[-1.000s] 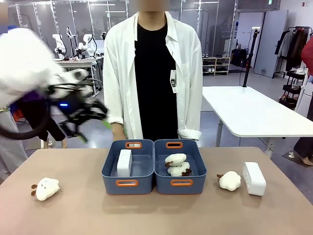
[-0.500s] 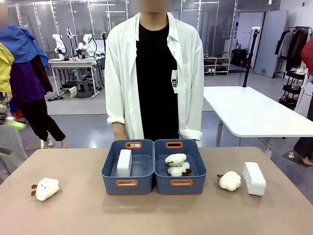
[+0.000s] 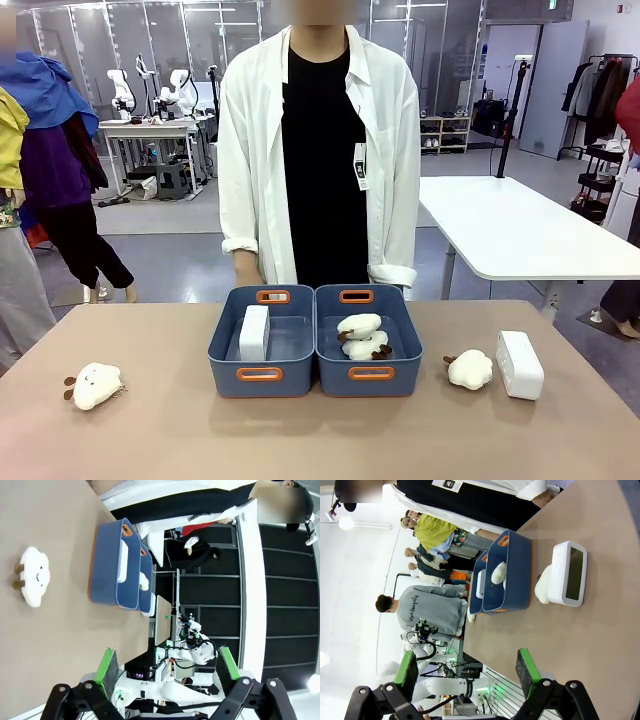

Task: Sort the digital clocks into the basket.
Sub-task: Pick up the Digital clock from the table and place it into the empty Plastic storage basket.

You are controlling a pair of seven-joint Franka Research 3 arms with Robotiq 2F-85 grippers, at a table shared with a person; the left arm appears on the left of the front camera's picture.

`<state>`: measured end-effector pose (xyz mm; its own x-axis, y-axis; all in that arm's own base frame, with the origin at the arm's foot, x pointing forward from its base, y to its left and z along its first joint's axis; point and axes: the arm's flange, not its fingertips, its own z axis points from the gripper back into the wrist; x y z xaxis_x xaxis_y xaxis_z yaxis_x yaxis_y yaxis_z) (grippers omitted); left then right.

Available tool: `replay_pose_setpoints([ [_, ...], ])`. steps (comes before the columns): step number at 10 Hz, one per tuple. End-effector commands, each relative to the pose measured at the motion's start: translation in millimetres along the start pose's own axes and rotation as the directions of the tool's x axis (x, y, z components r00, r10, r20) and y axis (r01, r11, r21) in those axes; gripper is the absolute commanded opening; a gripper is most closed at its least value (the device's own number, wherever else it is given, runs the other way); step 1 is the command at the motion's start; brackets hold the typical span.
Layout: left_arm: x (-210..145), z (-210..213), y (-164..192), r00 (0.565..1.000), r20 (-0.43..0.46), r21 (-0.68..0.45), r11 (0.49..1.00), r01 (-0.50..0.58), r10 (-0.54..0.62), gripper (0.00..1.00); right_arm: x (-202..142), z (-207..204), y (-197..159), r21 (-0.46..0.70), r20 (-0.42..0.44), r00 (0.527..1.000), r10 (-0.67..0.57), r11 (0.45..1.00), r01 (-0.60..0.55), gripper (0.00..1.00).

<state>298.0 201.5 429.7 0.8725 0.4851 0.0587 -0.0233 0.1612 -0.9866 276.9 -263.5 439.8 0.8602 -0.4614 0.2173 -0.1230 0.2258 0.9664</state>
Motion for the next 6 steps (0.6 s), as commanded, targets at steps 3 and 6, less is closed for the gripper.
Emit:
replay_pose_setpoints([
  [3,-13.2,6.5,-22.6,0.999,-0.016,0.031,0.999,0.036,-0.036,1.00,-0.1,1.2,2.2,0.013,0.006,1.000,0.015,1.000,-0.015,1.00],
  [6,-13.2,6.5,-22.6,0.999,-0.016,0.031,0.999,0.036,-0.036,1.00,-11.3,1.7,45.7,-0.080,-0.101,0.982,0.159,0.983,-0.167,1.00],
])
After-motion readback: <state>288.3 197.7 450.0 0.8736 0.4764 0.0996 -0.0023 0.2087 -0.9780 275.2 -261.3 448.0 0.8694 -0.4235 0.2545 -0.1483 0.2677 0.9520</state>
